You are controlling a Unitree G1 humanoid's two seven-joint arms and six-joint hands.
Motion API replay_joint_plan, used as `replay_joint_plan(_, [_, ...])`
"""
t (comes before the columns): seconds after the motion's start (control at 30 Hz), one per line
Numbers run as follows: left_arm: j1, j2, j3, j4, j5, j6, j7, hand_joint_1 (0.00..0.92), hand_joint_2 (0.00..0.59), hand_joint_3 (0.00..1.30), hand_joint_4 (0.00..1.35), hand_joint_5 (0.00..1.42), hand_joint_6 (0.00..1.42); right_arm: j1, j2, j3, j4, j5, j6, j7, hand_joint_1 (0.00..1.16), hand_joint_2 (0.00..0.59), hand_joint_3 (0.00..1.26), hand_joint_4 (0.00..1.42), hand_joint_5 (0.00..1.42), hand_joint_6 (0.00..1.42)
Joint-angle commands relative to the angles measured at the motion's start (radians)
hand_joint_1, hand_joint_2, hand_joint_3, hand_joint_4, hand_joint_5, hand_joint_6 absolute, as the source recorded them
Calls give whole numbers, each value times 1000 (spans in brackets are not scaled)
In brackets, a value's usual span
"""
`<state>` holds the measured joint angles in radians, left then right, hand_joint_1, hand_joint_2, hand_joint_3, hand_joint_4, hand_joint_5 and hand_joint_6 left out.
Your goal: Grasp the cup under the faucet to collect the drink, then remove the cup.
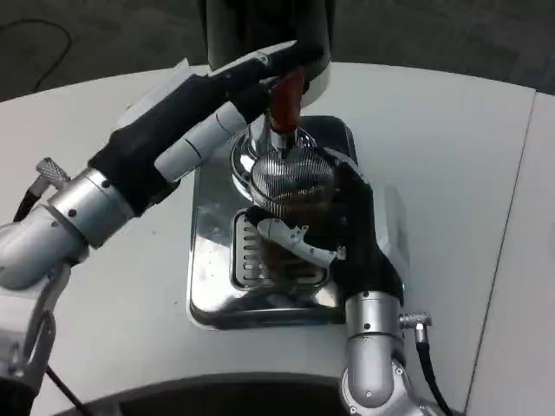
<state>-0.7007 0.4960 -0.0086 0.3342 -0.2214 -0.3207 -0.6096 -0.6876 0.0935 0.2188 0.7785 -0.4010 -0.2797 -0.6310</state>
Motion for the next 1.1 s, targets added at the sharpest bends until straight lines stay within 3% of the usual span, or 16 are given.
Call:
replay_joint_plan(0.03, [67, -4, 35, 1, -44, 126, -29, 0, 96, 157, 14, 111, 46, -5, 77, 6, 17, 17, 2, -4, 882, 183, 546, 709, 824, 786])
replay_joint_plan(0.37, [94, -42, 101, -46, -173, 261, -76, 0, 100, 157, 0, 69, 27, 35, 72, 47, -52, 0, 0, -21, 899, 148, 704, 776, 971, 973])
replay_joint_plan(0.57, [119, -43, 125, -87, -171, 264, -82, 0, 102, 166, 0, 67, 14, 71, 72, 63, -109, -9, 10, -19, 896, 117, 755, 803, 1021, 1018])
replay_joint_plan(0.87, [165, -42, 144, -162, -153, 198, -97, 0, 107, 163, 0, 67, 12, 139, 69, 90, -206, -17, 37, -11, 904, 107, 770, 817, 1024, 1045])
replay_joint_plan(1.1, [270, -30, 197, -335, -166, 211, -57, 0, 107, 163, 0, 67, 11, 191, 63, 108, -288, -26, 57, 5, 907, 103, 779, 817, 1036, 1050])
